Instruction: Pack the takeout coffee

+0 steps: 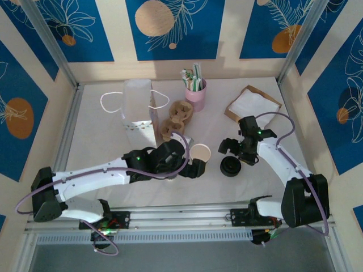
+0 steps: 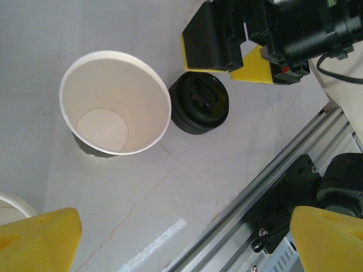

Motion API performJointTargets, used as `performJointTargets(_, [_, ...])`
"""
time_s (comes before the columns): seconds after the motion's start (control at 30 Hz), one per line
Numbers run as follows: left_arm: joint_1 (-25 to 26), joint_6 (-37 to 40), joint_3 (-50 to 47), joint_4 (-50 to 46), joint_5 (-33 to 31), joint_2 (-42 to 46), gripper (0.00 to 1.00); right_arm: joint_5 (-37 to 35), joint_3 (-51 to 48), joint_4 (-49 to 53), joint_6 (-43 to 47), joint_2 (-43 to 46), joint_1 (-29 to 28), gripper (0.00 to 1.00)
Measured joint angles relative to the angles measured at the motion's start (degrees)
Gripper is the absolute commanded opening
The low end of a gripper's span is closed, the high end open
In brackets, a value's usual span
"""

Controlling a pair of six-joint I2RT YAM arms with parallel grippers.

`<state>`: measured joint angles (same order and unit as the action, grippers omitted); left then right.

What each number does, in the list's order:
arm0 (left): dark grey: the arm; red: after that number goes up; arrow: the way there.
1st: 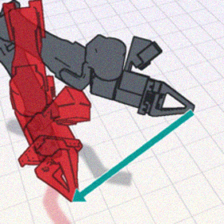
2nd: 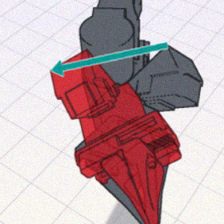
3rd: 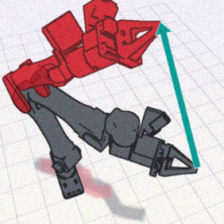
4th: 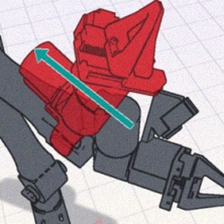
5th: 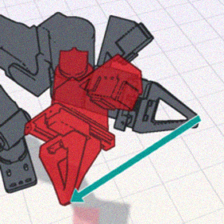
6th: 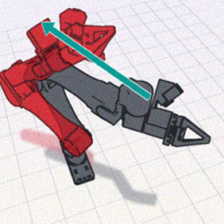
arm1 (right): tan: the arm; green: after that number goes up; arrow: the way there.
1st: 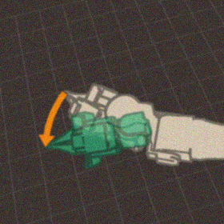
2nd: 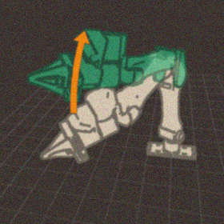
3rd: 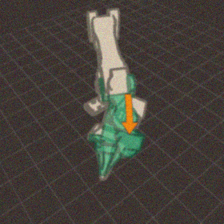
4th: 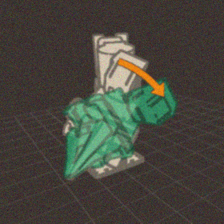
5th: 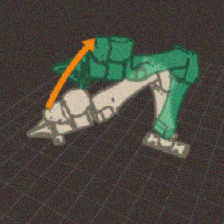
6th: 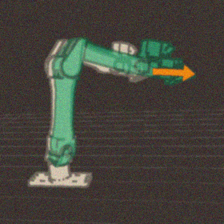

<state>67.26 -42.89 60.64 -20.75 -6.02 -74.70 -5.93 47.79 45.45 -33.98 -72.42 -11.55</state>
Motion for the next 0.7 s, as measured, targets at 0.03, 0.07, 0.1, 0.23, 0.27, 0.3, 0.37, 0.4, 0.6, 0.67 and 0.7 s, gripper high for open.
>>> performJointTargets(0.03, [0.0, 0.0, 0.0, 0.2, 0.0, 0.0, 0.95, -0.9, -0.2, 0.2, -0.6, 0.0, -0.7, 1.00])
performJointTargets(0.07, [0.0, 0.0, 0.0, 0.3, 0.0, 0.0, 0.95, -1.9, -0.5, 0.3, -1.2, 0.1, -1.4, 1.00])
performJointTargets(0.1, [0.0, 0.0, -0.1, 0.5, 0.0, 0.1, 0.95, -2.8, -0.7, 0.5, -1.8, 0.2, -1.9, 1.00])
performJointTargets(0.23, [0.0, 0.0, -0.4, 0.6, 0.0, 0.6, 0.95, -5.9, -2.3, 1.2, -4.0, 0.7, -2.7, 0.97])
performJointTargets(0.27, [0.0, 0.0, -0.5, 0.7, 0.0, 0.7, 0.95, -6.4, -2.8, 1.3, -4.5, 1.0, -2.7, 0.96])
performJointTargets(0.3, [0.0, 0.0, -0.5, 0.7, 0.0, 0.8, 0.95, -6.8, -3.3, 1.3, -4.8, 1.4, -2.9, 0.95])
performJointTargets(0.37, [0.0, 0.0, -0.7, 0.7, 0.0, 0.9, 0.95, -7.3, -4.0, 1.6, -5.6, 1.8, -3.4, 0.95])
performJointTargets(0.4, [0.0, 0.0, -0.7, 0.7, 0.0, 1.0, 0.95, -7.5, -4.2, 1.6, -5.7, 1.8, -3.7, 0.94])
performJointTargets(0.6, [0.0, 0.0, -1.0, 1.1, 0.0, 1.1, 0.95, -8.3, -4.4, 1.6, -6.6, 1.5, -6.6, 0.92])
performJointTargets(0.67, [0.0, 0.0, -1.0, 1.1, 0.0, 1.1, 0.95, -8.7, -4.4, 1.6, -6.7, 0.9, -7.5, 0.89])
performJointTargets(0.7, [0.0, 0.0, -1.0, 1.1, 0.0, 1.1, 0.95, -8.9, -4.4, 1.6, -6.8, 0.6, -7.8, 0.89])
